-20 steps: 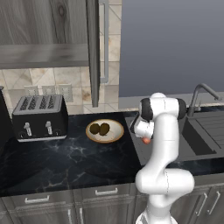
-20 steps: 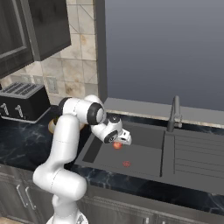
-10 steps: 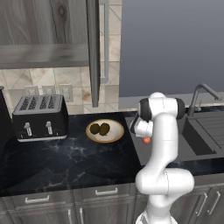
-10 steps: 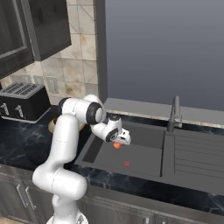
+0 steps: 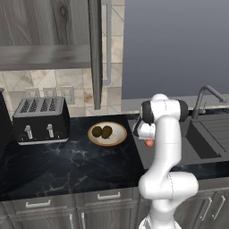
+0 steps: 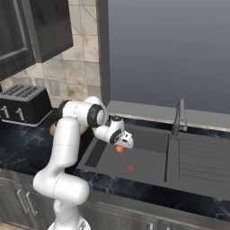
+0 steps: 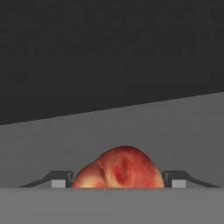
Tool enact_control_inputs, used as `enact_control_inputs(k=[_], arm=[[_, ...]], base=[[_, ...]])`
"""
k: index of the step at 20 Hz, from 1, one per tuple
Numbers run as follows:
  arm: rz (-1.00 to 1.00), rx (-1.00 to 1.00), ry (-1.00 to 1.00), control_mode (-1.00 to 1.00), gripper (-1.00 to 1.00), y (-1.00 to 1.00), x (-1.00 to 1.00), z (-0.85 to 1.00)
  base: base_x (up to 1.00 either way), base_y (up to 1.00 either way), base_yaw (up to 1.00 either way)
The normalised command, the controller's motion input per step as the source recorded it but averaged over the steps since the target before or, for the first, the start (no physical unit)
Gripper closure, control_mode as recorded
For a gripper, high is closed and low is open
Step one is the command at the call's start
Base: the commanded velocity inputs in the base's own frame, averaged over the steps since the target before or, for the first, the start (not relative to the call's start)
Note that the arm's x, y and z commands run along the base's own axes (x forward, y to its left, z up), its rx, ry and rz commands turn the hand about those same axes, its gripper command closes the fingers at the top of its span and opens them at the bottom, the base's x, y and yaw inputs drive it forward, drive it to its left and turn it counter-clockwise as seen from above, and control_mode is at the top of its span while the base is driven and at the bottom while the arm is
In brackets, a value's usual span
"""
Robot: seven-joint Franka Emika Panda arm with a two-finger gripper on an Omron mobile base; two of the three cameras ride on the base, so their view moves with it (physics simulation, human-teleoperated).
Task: Pick the avocados from the cabinet and place them in one bowl. Pick the peach from the sink and place it in the other bowl.
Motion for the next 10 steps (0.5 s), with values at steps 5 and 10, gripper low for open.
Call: enact_control_inputs(k=[5, 10], arm=[[-0.07, 0.1, 0.0, -1.0, 1.0, -0.24, -0.29, 0.32], [-0.05, 0.05, 0.0, -1.0, 1.0, -0.21, -0.37, 0.55]], base=[[0.0, 0.0, 0.0], [0.0, 0.0, 0.0]])
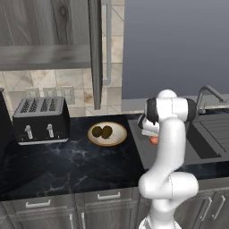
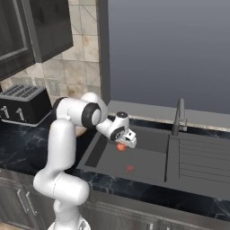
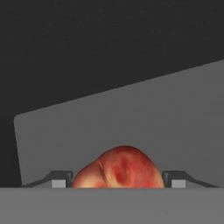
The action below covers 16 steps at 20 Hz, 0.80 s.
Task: Pick the avocados from the cabinet and place them in one bowl. Pick the peach from the sink and place it in the other bowl.
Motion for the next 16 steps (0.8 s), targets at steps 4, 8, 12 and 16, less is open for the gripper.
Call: enact_control_inputs(k=[4, 8, 12, 16], arm=[[0.0, 0.0, 0.0, -1.0, 1.0, -0.02, -0.57, 0.67], [0.0, 0.0, 0.0, -1.0, 1.0, 0.02, -0.51, 0.91], [0.0, 0.0, 0.02, -1.0, 1.0, 0.0, -0.41, 0.99], [0.02, -0.03, 0.06, -1.0, 1.0, 0.19, -0.23, 1.0]], base=[[0.0, 0.0, 0.0], [0.0, 0.0, 0.0], [0.0, 0.0, 0.0], [0.0, 0.0, 0.0]])
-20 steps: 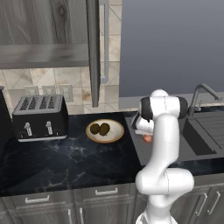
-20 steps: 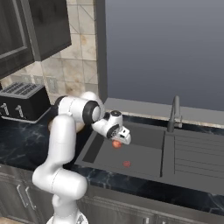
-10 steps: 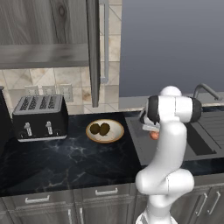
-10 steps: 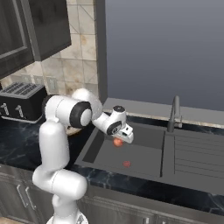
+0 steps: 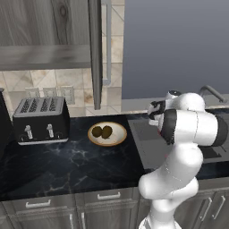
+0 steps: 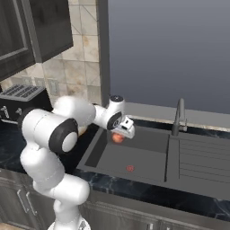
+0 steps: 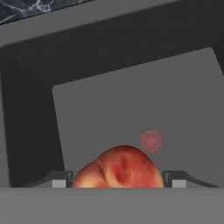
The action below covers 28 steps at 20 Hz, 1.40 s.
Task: Pick the avocados from the cabinet and place them in one bowl. Pick the peach from the sink and place it in the other bowl.
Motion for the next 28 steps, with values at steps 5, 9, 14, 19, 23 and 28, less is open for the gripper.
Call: enact_control_inputs(k=[5, 9, 14, 19, 23, 28], arm=[[0.02, -0.01, 0.02, -1.0, 1.0, 0.29, -0.44, 0.93], [0.03, 0.0, -0.09, -1.0, 1.0, 0.15, -0.58, 0.75], [0.04, 0.0, -0.14, -1.0, 1.0, 0.11, -0.54, 0.77], [0.01, -0.06, -0.03, -1.0, 1.0, 0.01, -0.15, 0.3], [0.0, 0.0, 0.0, -1.0, 1.0, 0.0, 0.0, 0.0], [0.0, 0.0, 0.0, 1.0, 1.0, 0.0, -0.01, 0.0]], base=[[0.0, 0.0, 0.0], [0.0, 0.0, 0.0], [0.0, 0.0, 0.0], [0.0, 0.0, 0.0], [0.0, 0.0, 0.0], [-0.13, -0.04, 0.0]])
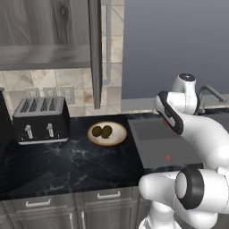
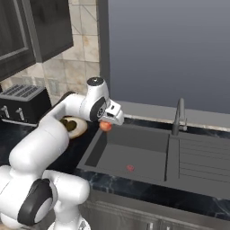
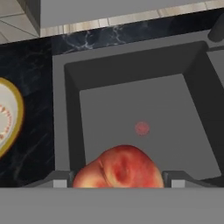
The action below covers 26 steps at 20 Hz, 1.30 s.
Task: Pick the avocados from the cabinet and place them in one bowl. Pick the peach from the sink and place it in the other bowl.
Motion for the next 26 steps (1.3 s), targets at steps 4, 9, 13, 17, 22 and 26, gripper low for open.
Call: enact_control_inputs(k=[4, 9, 13, 17, 22, 26], arm=[[0.0, 0.0, 0.0, 1.0, 1.0, 0.0, 0.0, 0.0], [0.0, 0.0, 0.0, 1.0, 1.0, 0.0, 0.0, 0.0], [0.0, 0.0, 0.0, 1.0, 1.0, 0.0, 0.0, 0.0], [0.0, 0.0, 0.0, 1.0, 1.0, 0.0, 0.0, 0.0], [0.0, 0.0, 0.0, 1.0, 1.0, 0.0, 0.0, 0.0], [0.0, 0.0, 0.0, 1.0, 1.0, 0.0, 0.0, 0.0]], base=[[-0.53, -0.14, 0.0], [-0.2, -0.27, 0.0], [0.02, -0.57, 0.0], [0.04, -0.58, 0.0], [0.06, -0.59, 0.0], [0.09, -0.63, 0.0]])
